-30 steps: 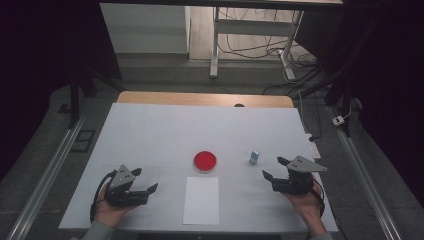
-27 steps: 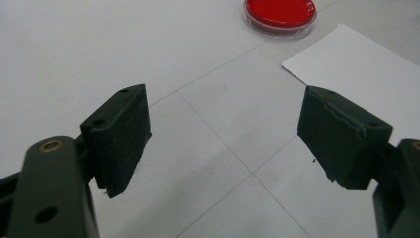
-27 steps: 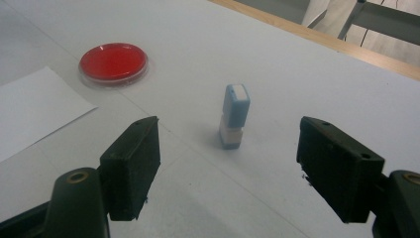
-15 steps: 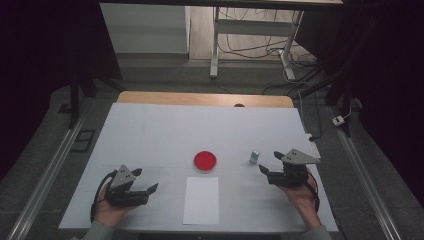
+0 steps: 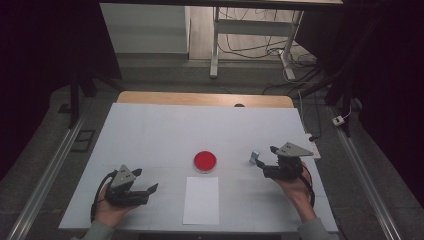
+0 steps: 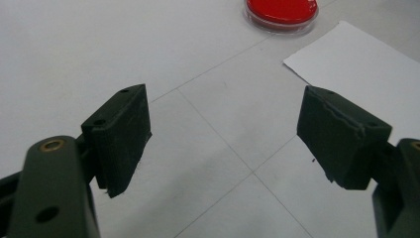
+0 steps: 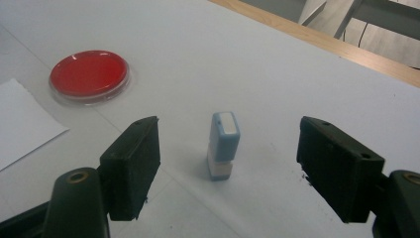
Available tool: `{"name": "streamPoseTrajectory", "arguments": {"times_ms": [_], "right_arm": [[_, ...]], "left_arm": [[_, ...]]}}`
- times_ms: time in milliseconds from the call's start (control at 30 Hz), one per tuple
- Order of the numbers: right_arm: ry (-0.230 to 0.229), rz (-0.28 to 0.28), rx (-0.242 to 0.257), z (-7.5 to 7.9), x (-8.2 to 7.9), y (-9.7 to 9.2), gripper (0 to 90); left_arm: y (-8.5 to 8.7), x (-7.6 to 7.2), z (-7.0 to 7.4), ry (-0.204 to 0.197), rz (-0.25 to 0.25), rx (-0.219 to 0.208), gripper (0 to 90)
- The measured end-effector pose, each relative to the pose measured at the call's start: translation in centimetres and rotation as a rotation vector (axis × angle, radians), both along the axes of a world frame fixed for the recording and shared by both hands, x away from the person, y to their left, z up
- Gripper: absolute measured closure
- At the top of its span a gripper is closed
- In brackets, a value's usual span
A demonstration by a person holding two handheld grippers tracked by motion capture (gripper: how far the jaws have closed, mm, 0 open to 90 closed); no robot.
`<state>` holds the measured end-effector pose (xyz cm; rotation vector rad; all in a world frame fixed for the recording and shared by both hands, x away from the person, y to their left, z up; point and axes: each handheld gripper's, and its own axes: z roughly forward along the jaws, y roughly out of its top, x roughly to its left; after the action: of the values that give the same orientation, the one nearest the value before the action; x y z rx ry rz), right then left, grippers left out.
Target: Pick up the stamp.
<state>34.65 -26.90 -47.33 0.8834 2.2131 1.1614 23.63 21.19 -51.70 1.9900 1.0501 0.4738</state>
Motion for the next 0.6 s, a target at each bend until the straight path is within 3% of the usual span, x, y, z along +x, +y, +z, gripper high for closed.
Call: {"name": "streamPoseTrajectory", "arguments": {"times_ms": [367, 600], "right_arm": [[0.038, 0.005, -0.013, -0.8, 2.3, 1.1, 25.2], [0.061, 0.015, -0.038, -1.6, 3.4, 1.7, 34.7]], "left_arm": [[0.0, 0.0, -0.1, 0.003, 0.001, 0.002, 21.1], [0.1, 0.1, -0.1, 0.003, 0.005, 0.002, 21.2]]}}
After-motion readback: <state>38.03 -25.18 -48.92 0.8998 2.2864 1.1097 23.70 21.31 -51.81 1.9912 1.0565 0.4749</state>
